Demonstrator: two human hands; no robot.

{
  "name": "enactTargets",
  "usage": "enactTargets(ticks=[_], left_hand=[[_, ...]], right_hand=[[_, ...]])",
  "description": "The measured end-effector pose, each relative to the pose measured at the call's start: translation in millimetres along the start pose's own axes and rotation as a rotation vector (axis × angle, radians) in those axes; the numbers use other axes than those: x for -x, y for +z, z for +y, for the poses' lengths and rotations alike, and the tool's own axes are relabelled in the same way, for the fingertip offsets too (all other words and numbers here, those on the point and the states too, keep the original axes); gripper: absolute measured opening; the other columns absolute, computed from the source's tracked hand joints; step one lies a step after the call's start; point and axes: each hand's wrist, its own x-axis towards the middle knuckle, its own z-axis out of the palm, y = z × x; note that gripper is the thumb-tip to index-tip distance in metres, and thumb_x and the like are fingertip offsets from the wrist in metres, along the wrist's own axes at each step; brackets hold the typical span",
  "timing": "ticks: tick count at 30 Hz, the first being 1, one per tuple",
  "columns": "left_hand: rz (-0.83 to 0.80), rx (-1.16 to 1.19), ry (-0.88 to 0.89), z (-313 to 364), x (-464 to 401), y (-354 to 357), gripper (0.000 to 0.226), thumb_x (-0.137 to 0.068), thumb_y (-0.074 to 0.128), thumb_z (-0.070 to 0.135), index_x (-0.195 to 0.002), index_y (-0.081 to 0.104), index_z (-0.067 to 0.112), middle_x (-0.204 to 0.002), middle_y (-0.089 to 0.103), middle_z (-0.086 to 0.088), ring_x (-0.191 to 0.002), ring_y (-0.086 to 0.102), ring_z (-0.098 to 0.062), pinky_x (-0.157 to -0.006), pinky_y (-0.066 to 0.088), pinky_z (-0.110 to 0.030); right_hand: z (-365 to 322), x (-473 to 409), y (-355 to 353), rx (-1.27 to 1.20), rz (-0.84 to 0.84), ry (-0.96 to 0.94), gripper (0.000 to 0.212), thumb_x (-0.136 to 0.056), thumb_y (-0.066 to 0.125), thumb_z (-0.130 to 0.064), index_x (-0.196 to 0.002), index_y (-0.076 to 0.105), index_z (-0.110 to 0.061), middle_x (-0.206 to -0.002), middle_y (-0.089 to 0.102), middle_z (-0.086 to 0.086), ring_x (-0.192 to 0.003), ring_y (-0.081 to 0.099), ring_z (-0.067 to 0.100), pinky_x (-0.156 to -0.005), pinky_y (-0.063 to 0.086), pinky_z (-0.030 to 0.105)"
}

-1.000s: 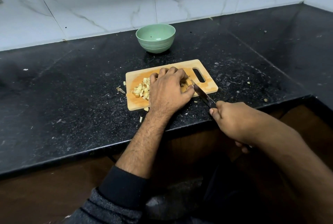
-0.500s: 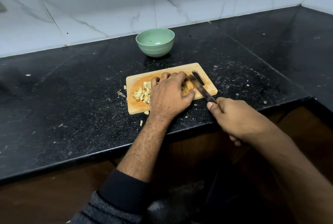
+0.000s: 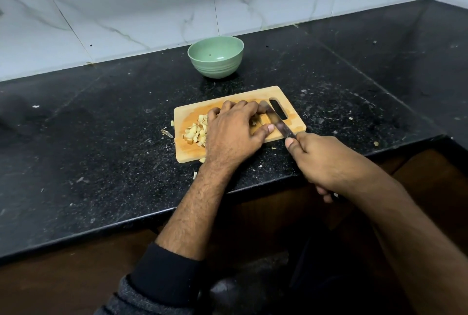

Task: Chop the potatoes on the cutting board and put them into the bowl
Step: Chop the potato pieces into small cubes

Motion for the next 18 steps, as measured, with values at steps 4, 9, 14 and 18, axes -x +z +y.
enactTargets(ticks=[4, 9, 14, 18], left_hand=[[0.010, 0.000, 0.013, 0, 2, 0, 0.041, -0.087, 0.049, 0.060, -0.117, 0.061, 0.035, -0.109, 0.063, 0.017, -0.107, 0.050, -0.013, -0.102, 0.031, -0.045], [0.016, 0.037, 0.000, -3, 0, 1, 0.033, -0.088, 0.055, 0.055, -0.114, 0.062, 0.034, -0.107, 0.063, 0.018, -0.106, 0.050, -0.011, -0.103, 0.029, -0.043], [0.010, 0.056, 0.001, -4, -2, 1, 0.032, -0.089, 0.058, 0.054, -0.113, 0.063, 0.035, -0.105, 0.062, 0.018, -0.105, 0.050, -0.011, -0.104, 0.029, -0.042], [0.014, 0.054, 0.001, -4, -2, 2, 0.032, -0.089, 0.060, 0.054, -0.114, 0.063, 0.035, -0.104, 0.062, 0.018, -0.105, 0.050, -0.011, -0.104, 0.029, -0.042]], right_hand=[[0, -4, -4, -0.019, -0.037, 0.018, 0.035, -0.106, 0.030, -0.052, -0.109, 0.050, -0.023, -0.072, 0.063, 0.011, -0.042, 0.058, 0.019, -0.044, 0.052, 0.029], [-5, -5, -1, -0.010, -0.048, 0.033, 0.034, -0.106, 0.031, -0.051, -0.103, 0.050, -0.023, -0.071, 0.063, 0.011, -0.039, 0.057, 0.018, -0.042, 0.051, 0.029], [-12, -6, -3, 0.014, -0.052, 0.056, 0.032, -0.107, 0.031, -0.050, -0.106, 0.048, -0.023, -0.070, 0.063, 0.011, -0.036, 0.055, 0.016, -0.037, 0.048, 0.026], [-16, -11, 3, 0.049, -0.018, 0.051, 0.028, -0.107, 0.032, -0.049, -0.110, 0.047, -0.025, -0.074, 0.064, 0.013, -0.034, 0.054, 0.015, -0.035, 0.046, 0.024]])
